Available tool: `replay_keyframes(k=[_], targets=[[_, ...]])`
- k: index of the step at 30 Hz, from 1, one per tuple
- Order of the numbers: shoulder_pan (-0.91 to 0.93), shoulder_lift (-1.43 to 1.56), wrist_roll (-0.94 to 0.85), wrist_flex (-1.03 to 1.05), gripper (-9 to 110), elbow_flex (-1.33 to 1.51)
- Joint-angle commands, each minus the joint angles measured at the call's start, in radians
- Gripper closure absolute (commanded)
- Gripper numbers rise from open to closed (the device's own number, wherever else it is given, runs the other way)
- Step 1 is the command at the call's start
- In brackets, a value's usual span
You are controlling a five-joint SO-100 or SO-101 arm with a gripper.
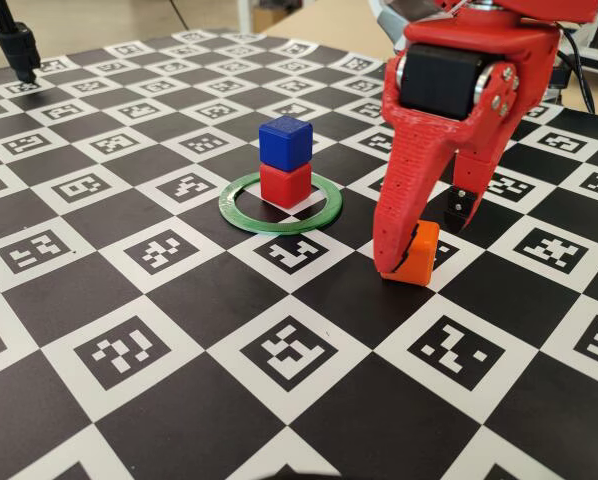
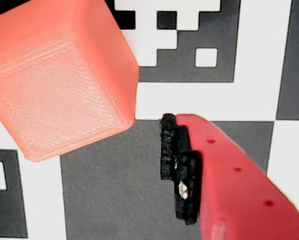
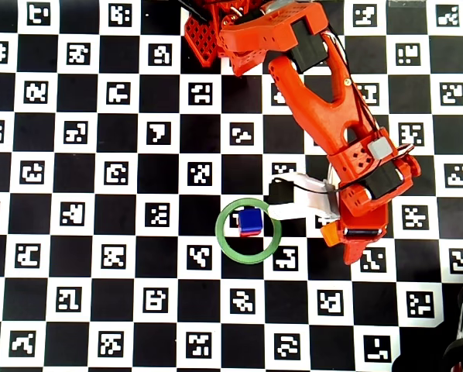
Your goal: Grab the red cube then put it in the green circle then put the blue cube on top and finally the orange cube on top
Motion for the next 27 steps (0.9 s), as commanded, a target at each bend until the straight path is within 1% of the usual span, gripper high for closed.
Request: replay_keyframes(k=[1, 10, 27], targets=[[0.012, 0.012, -0.002, -0.012, 63, -0.003], [0.014, 0.008, -0.014, -0.061, 63, 0.031], [0.020, 0.005, -0.057, -0.072, 63, 0.031]])
